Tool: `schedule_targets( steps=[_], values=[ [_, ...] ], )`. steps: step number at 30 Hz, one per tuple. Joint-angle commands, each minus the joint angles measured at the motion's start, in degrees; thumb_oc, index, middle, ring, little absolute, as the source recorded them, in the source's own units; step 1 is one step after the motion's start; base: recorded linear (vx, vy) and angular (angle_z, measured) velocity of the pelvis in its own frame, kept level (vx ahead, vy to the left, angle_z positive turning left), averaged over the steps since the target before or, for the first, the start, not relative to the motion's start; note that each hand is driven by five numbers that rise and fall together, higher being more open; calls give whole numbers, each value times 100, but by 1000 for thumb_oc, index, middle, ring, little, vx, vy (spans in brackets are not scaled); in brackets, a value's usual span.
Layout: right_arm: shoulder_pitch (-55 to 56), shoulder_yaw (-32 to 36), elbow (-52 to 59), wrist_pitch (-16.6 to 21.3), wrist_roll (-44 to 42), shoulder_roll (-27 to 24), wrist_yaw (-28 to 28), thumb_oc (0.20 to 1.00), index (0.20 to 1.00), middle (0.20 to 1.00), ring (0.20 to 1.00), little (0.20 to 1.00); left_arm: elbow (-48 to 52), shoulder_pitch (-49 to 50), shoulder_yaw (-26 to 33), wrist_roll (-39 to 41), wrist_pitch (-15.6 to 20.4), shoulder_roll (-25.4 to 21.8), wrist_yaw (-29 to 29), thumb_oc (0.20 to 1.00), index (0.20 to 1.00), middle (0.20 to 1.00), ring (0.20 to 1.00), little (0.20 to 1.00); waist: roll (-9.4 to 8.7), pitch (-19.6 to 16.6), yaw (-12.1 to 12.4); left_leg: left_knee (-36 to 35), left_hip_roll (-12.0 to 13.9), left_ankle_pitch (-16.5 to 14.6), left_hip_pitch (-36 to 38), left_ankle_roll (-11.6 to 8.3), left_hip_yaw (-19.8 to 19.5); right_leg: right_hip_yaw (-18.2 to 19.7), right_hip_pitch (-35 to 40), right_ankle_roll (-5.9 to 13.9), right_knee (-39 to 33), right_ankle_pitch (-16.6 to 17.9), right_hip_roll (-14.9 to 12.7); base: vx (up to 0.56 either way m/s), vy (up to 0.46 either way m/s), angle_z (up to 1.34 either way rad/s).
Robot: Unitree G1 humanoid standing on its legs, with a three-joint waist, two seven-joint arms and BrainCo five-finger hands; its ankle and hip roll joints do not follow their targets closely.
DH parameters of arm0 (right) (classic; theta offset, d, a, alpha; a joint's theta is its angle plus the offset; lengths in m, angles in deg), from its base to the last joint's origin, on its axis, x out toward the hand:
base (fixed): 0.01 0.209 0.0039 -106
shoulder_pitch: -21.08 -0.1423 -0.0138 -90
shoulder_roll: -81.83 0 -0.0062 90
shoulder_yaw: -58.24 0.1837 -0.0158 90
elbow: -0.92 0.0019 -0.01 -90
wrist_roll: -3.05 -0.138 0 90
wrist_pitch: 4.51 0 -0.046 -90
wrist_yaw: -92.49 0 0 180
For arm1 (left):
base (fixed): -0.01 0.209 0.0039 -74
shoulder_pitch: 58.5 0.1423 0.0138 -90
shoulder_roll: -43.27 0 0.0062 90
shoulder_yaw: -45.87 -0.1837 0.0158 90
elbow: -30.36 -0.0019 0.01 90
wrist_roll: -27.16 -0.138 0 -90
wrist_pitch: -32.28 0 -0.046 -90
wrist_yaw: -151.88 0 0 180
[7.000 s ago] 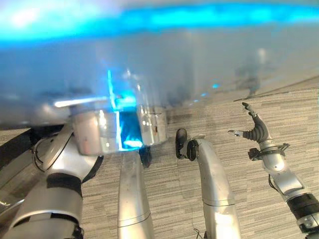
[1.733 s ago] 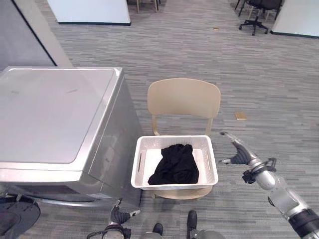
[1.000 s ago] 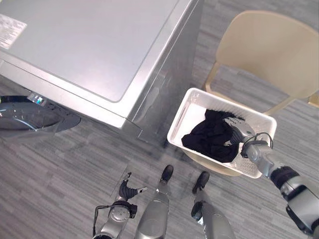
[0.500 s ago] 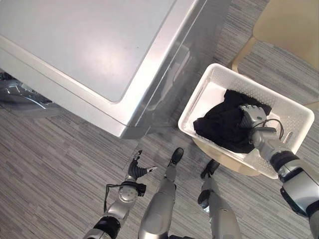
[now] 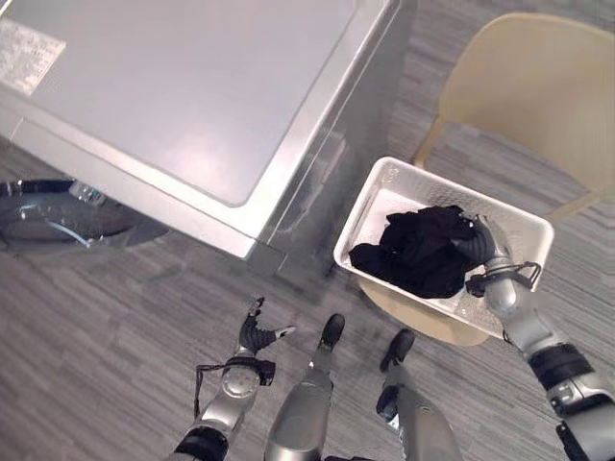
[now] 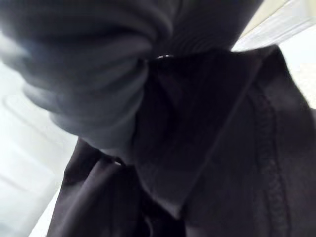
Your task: Grab the laundry basket,head to the washer,open it,put in the laundry and shut it.
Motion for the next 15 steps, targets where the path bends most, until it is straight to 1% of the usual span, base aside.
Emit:
schedule_targets(
  steps=[1, 4, 5, 6, 7, 8, 9, 10, 11, 12, 13, 14, 15],
  values=[
    [399, 201, 524, 544, -936, 347, -147, 200, 200, 200, 200, 200, -47, 434, 210, -193, -47, -166, -40, 1000, 1000, 1000, 1000, 1000, -323, -681, -70, -78, -217, -438, 261, 185, 344, 433, 456, 491, 458, -947, -78, 74, 47, -28],
    [748, 430, 1114, 736, -1656, 661, -452, 200, 200, 200, 200, 200, -56, 664, 406, -130, -136, -141, -26, 1000, 1000, 1000, 1000, 1000, -356, -909, -196, -78, -178, -536, 567, 257, 499, 617, 664, 501, 447, -938, -37, 86, 108, -37],
    [924, 440, 1533, 837, -2020, 810, -716, 200, 200, 200, 200, 200, -31, 824, 538, -78, -168, -131, -5, 1000, 1000, 1000, 1000, 1000, -362, -1040, -246, -78, -147, -626, 809, 308, 668, 795, 788, 519, 483, -946, 1, 78, 119, -42],
    [936, 441, 1545, 830, -2022, 811, -720, 200, 200, 200, 200, 200, -27, 833, 538, -78, -169, -132, -4, 1000, 1000, 1000, 1000, 1000, -364, -1034, -231, -78, -145, -632, 824, 309, 683, 811, 798, 519, 483, -947, 3, 55, 121, -56],
    [994, 421, 1731, 864, -2174, 849, -842, 200, 200, 200, 200, 200, -8, 895, 599, -44, -175, -127, 5, 1000, 1000, 1000, 1000, 1000, -368, -1076, -248, -78, -120, -655, 926, 321, 779, 893, 843, 540, 516, -935, 9, -32, 87, -65],
    [1099, 359, 2115, 948, -2342, 910, -1067, 200, 200, 200, 200, 200, 26, 961, 642, -28, -176, -127, 17, 1000, 1000, 1000, 1000, 1000, -335, -1091, -296, -76, -82, -691, 1077, 372, 883, 1073, 789, 602, 791, -896, 21, -33, 88, -65],
    [1104, 360, 2122, 944, -2343, 909, -1069, 200, 200, 200, 200, 200, 26, 962, 642, -28, -176, -127, 18, 1000, 1000, 1000, 1000, 1000, -336, -1086, -286, -77, -82, -693, 1085, 373, 893, 1084, 787, 604, 804, -901, 20, -146, 29, -54],
    [1183, 364, 2418, 967, -2313, 899, -1201, 200, 200, 200, 200, 200, 55, 888, 646, -136, -182, -192, -23, 1000, 1000, 1000, 1000, 1000, -306, -1002, -353, 18, -32, -660, 1068, 401, 885, 1406, 720, 659, 1200, -933, 68, -112, -20, -42],
    [1187, 367, 2425, 962, -2313, 900, -1202, 200, 200, 200, 200, 200, 55, 887, 646, -137, -183, -193, -23, 1000, 1000, 1000, 1000, 1000, -310, -997, -343, 20, -36, -663, 1072, 402, 895, 1418, 708, 660, 1229, -950, 63, -325, -63, -29],
    [1246, 334, 2716, 1081, -2374, 882, -1275, 200, 200, 200, 200, 200, 119, 786, 661, -138, -150, -246, -89, 1000, 1000, 1000, 1000, 1000, -269, -932, -355, 289, 7, -630, 894, 412, 841, 1669, 699, 638, 1665, -1139, 134, -215, -43, -17],
    [1249, 336, 2721, 1078, -2375, 882, -1276, 200, 200, 200, 200, 200, 120, 787, 661, -138, -150, -246, -89, 1000, 1000, 1000, 1000, 1000, -274, -931, -356, 309, -1, -643, 885, 412, 842, 1670, 687, 639, 1692, -1158, 126, -332, -74, 21],
    [1296, 345, 2842, 1113, -2375, 867, -1314, 200, 200, 200, 200, 200, 116, 746, 675, -132, -143, -258, -114, 1000, 1000, 1000, 1000, 1000, -257, -932, -343, 419, 5, -600, 739, 404, 790, 1777, 743, 588, 1948, -1251, 160, -333, -126, 59],
    [1387, 361, 3046, 1158, -2341, 849, -1421, 200, 200, 200, 200, 200, 141, 729, 696, -187, -103, -282, -165, 1000, 1000, 1000, 1000, 1000, -231, -1008, -294, 467, 10, -470, 459, 364, 652, 2051, 866, 554, 2371, -1282, 288, -440, -194, 79]
  ],
)
